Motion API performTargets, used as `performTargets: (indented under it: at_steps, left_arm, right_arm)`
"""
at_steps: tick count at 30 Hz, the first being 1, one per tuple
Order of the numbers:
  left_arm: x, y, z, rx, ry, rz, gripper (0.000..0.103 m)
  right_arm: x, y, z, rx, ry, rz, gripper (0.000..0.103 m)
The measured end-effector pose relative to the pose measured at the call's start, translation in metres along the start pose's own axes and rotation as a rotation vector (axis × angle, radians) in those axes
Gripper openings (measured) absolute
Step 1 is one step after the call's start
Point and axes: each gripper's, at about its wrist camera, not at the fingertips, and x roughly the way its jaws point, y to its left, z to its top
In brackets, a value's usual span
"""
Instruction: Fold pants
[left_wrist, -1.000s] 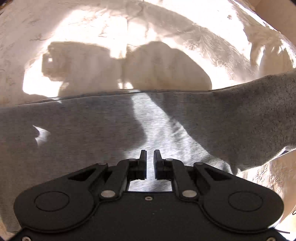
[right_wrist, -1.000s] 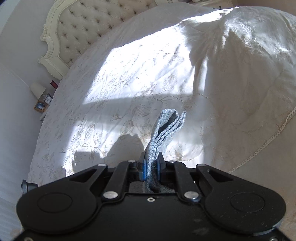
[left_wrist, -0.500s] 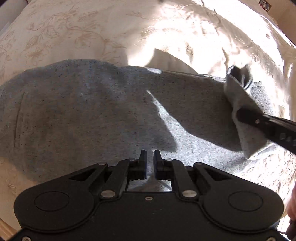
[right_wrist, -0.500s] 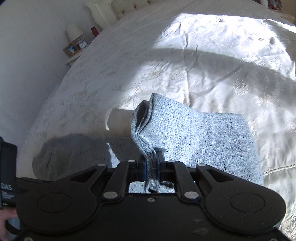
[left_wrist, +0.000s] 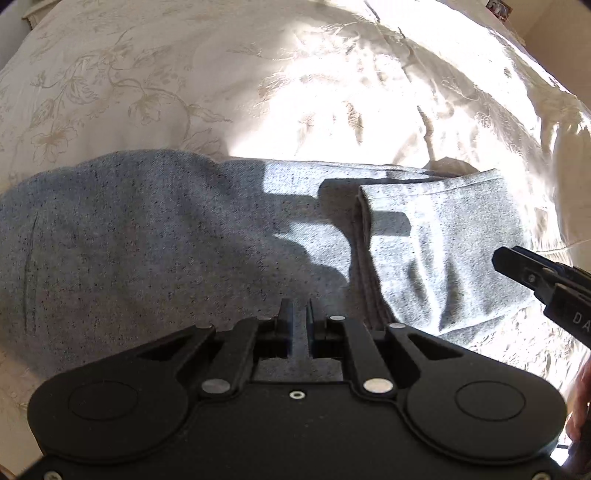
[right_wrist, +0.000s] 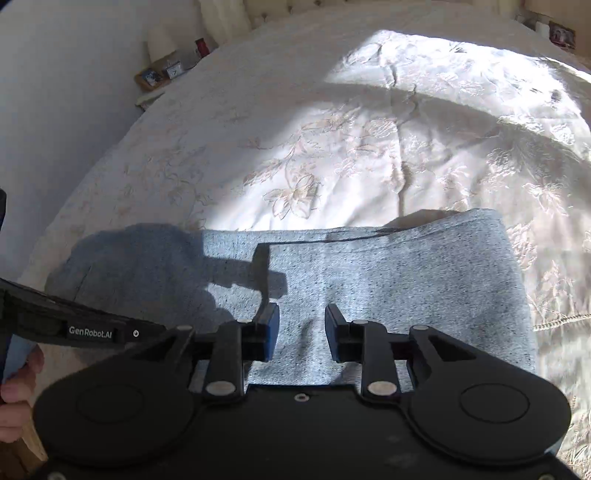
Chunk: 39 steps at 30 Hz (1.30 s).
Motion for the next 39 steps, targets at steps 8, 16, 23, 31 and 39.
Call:
performTargets:
  at_steps: [8, 16, 23, 31, 39]
  left_arm:
    - [0.021, -0.062, 0.027, 0.068, -0.016, 0.000, 0.016]
    - [0.054, -0.098, 0.050, 0.093, -0.016, 0.076, 0.016]
    - [0.107, -0.092, 0.071, 0.033, 0.036, 0.196, 0.017]
    - [0.085, -0.078, 0.060, -0.076, -0.003, 0.202, 0.017]
    - [0.030, -0.035, -0.002, -0.290, 0.006, 0.262, 0.017]
  right_arm:
    - [0.007, -0.095, -0.003, 0.125, 0.071, -0.176, 0.030]
    - [0.015, -0.138, -0.022, 0.135, 0.207, -0.184, 0.027]
    - [0.018, -0.129, 0.039, 0.030, 0.086, -0.080, 0.027]
    - [0.082, -0.120, 0.075, -0.049, 0.119, -0.065, 0.027]
    - [0.121, -0.131, 0.059, -0.071, 0.186, -0.137, 0.025]
